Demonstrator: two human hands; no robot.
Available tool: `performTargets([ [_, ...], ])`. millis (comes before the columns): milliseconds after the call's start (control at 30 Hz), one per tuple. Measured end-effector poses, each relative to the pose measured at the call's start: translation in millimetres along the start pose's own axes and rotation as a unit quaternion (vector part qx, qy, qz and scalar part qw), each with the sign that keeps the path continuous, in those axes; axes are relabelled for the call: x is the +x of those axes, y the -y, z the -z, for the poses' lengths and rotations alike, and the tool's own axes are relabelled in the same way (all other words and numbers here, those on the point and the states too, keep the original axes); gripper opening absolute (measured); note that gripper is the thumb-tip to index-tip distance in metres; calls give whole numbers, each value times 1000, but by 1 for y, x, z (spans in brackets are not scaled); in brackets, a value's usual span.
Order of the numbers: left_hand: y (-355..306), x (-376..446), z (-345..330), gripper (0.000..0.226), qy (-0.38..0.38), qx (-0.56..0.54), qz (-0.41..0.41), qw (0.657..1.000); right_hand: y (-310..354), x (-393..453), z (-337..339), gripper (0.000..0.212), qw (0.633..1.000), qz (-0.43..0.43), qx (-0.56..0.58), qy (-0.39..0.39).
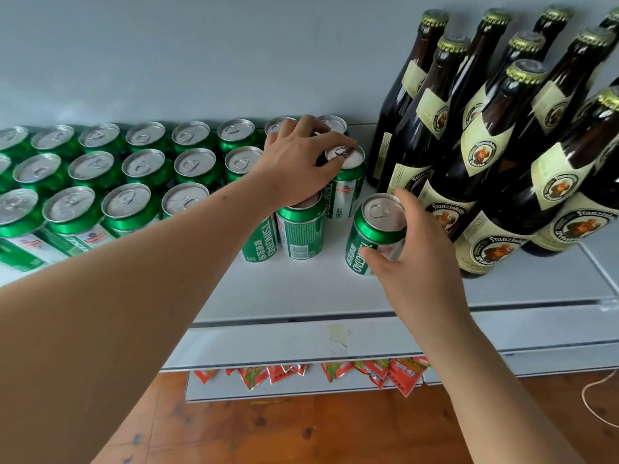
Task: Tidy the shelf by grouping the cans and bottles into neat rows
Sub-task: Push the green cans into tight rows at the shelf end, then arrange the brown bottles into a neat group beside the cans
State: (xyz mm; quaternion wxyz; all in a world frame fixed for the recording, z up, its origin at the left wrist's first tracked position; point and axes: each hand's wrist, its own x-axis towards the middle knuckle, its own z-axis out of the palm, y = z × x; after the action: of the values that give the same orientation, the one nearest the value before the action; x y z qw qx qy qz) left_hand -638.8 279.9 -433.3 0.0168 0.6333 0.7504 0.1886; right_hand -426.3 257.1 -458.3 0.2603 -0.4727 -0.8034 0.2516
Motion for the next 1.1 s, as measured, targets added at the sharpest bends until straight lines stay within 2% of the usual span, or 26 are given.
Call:
performTargets([
  [67, -1, 0, 0, 34, -2, -2, 1, 1000, 6, 5, -9, 76, 999, 16, 18, -23],
  [167, 2, 2, -2, 32, -14, -23, 6, 1000, 16, 14, -20, 75, 998, 46, -18, -39],
  [233, 3, 4, -3, 31, -22, -41, 9, 999, 17, 22, -25, 77, 998, 45, -22, -30],
  [333, 3, 3, -4, 32, -28, -41, 4, 999, 11, 22, -27, 84, 999, 24, 30, 10],
  [400, 2, 2, -3, 33, -22, -38, 0, 999, 5, 8, -21, 82, 998, 17, 55, 10],
  [467, 0, 2, 0, 33, -3, -31, 12, 999, -5, -10, -7, 64, 995, 6, 51, -81],
  [533, -7, 5, 7, 36, 12, 47, 19, 999, -22, -27, 13, 45, 974, -12, 54, -218],
  [600, -22, 8, 16, 39, -58, 67, -1, 996, -42, -33, 32, 50, 951, -60, 67, -295],
  [667, -50, 4, 22, 31, -186, -69, -11, 980, -63, -30, 41, 66, 952, -100, 69, -280],
  [700, -68, 1, 22, 27, -223, -157, -10, 962, -70, -28, 43, 71, 958, -108, 74, -255],
  [767, -107, -6, 15, 30, -211, -258, -8, 943, -79, -22, 42, 73, 969, -105, 72, -211],
  [867, -141, -13, -11, 47, -139, -256, -23, 956, -95, -18, 39, 68, 979, -98, 43, -172],
  [967, -150, -11, -38, 64, -121, -214, -7, 969, -109, -16, 36, 60, 982, -122, 27, -142],
  [1033, -154, -10, -45, 62, -125, -198, 15, 972, -109, -20, 36, 58, 979, -141, 27, -147],
  [1100, -154, -8, -44, 57, -137, -190, 33, 972, -102, -31, 36, 54, 971, -151, 18, -186],
])
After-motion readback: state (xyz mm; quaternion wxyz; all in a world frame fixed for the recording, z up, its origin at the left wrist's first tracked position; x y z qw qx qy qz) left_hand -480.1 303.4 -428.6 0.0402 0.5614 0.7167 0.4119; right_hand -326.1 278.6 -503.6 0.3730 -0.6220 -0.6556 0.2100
